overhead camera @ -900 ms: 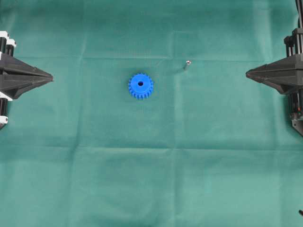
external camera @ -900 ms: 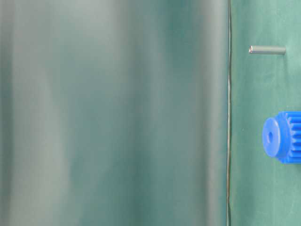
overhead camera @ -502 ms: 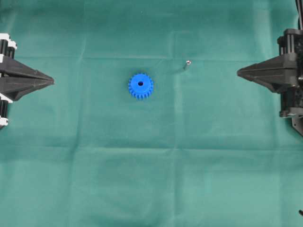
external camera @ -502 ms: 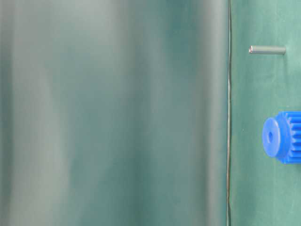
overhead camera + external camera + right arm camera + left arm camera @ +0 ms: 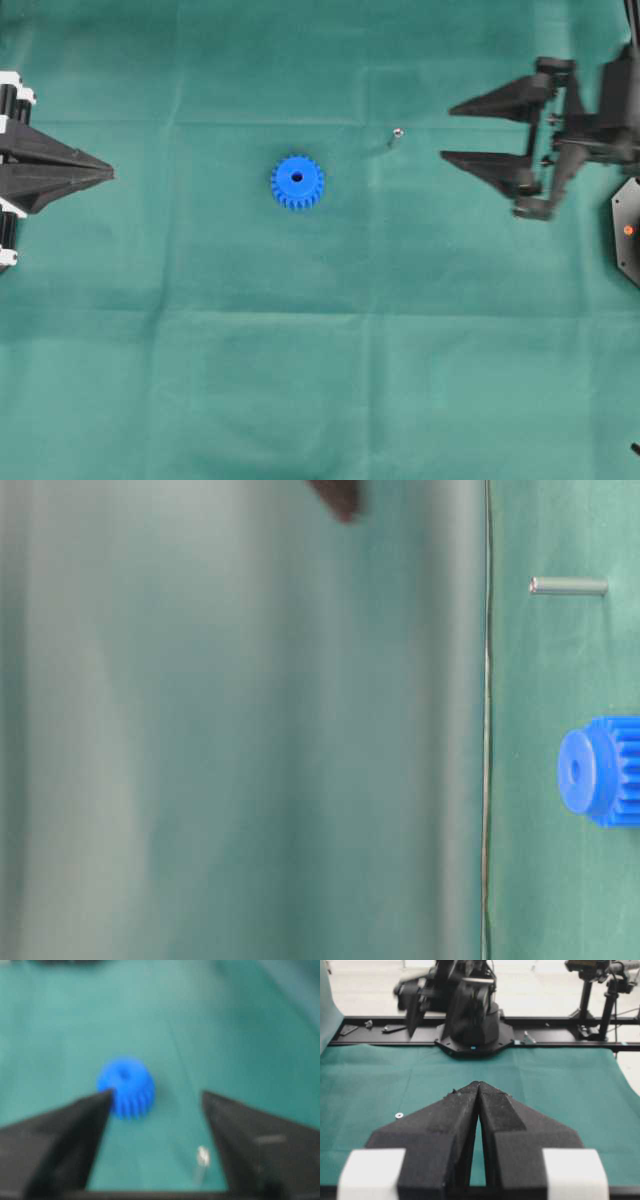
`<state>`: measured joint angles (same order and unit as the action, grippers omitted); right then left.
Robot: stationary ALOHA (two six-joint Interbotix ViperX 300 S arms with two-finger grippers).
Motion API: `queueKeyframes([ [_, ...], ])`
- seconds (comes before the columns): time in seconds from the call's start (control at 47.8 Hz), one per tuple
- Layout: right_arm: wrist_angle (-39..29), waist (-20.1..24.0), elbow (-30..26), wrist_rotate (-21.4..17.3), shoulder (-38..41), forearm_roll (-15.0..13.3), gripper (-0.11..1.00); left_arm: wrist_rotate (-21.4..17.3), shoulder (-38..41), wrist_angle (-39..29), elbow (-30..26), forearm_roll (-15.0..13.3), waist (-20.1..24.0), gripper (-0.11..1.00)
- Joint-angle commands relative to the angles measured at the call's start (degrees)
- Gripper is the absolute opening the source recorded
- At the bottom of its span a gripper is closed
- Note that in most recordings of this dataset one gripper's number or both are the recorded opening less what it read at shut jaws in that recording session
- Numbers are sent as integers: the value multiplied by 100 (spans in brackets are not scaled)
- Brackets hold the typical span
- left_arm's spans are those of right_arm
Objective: Insert the shaft placed at a random location into the center hole of the small gear at another random location.
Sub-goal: 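Move the right gripper left over the silver shaft, fingers open, then close the right gripper on the silver shaft and lift it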
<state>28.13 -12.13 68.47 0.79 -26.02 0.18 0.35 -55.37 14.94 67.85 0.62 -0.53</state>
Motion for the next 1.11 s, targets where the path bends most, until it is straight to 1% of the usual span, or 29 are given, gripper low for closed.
queueKeyframes([
  [0.0,457,-97,-97,-44,501,9,87,9,35,26,-158,18,-9,0],
  [0.105,1046,-220,-123,-44,1187,26,82,9,35,26,-158,18,-9,0],
  [0.188,1336,-308,-176,-44,1626,79,82,9,35,26,-149,18,-9,0],
  [0.335,1600,-431,-352,-18,2329,158,81,18,44,26,-149,18,-9,0],
  [0.481,1740,-527,-527,44,2777,255,81,26,62,18,-141,18,-9,0],
  [0.586,1819,-580,-606,88,2997,325,81,26,70,0,-141,18,-9,0],
  [0.669,1828,-589,-650,97,3111,325,81,35,70,0,-141,18,-9,0],
  [1.004,1802,-589,-668,97,3173,325,80,44,70,-35,-141,18,-9,0],
  [1.088,1767,-589,-668,97,3182,325,78,44,70,-44,-141,18,-9,0],
])
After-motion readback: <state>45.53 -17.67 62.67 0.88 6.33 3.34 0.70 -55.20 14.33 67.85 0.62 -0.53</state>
